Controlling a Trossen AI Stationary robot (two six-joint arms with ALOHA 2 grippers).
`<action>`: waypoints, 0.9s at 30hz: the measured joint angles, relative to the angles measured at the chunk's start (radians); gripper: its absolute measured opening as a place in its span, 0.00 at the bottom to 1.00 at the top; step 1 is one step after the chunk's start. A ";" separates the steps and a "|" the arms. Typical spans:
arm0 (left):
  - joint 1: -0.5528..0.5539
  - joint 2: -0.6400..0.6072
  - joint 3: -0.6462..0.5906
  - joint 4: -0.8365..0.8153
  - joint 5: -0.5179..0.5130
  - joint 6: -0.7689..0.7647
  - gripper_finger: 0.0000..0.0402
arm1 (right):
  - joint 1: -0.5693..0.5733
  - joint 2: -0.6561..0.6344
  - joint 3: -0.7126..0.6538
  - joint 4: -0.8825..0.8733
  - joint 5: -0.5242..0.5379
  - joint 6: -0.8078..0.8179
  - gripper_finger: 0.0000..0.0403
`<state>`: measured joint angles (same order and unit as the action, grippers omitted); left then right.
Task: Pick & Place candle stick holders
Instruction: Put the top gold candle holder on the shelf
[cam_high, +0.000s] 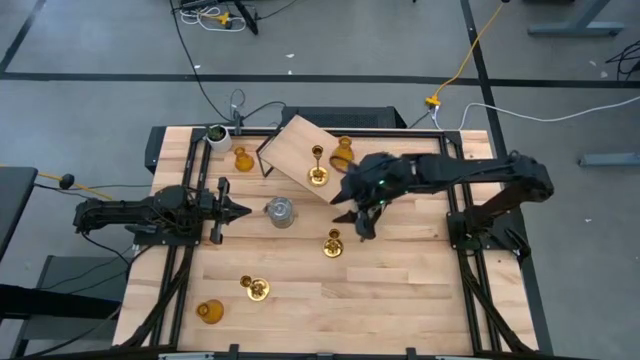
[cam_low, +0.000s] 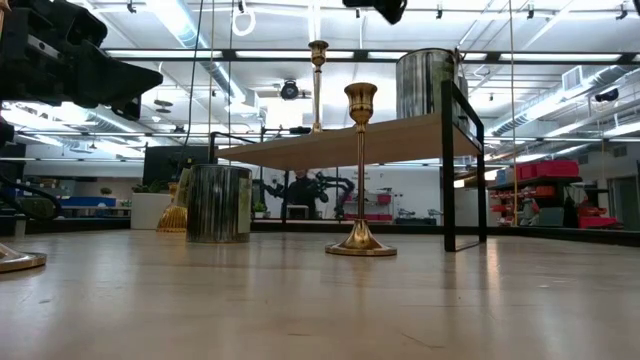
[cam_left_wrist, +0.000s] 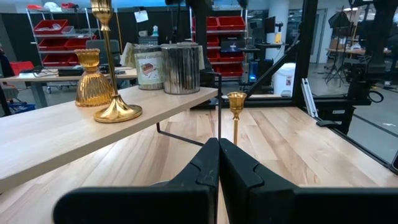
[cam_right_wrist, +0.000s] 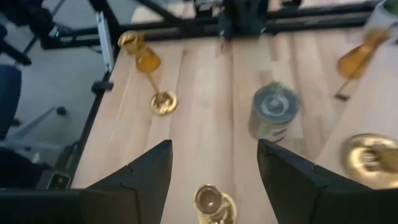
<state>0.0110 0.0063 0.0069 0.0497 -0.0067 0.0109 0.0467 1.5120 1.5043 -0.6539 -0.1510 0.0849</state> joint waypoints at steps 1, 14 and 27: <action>0.000 0.000 0.000 -0.001 0.000 0.000 0.03 | 0.006 0.014 0.000 0.002 0.000 0.000 0.58; 0.000 0.000 0.000 -0.002 0.000 0.000 0.03 | 0.054 0.153 0.000 -0.070 0.001 -0.048 0.58; 0.000 0.000 0.000 -0.003 0.000 0.000 0.03 | 0.060 0.197 0.001 -0.127 0.064 -0.154 0.58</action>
<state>0.0109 0.0063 0.0067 0.0463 -0.0067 0.0109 0.1066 1.7094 1.5057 -0.7812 -0.0868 -0.0689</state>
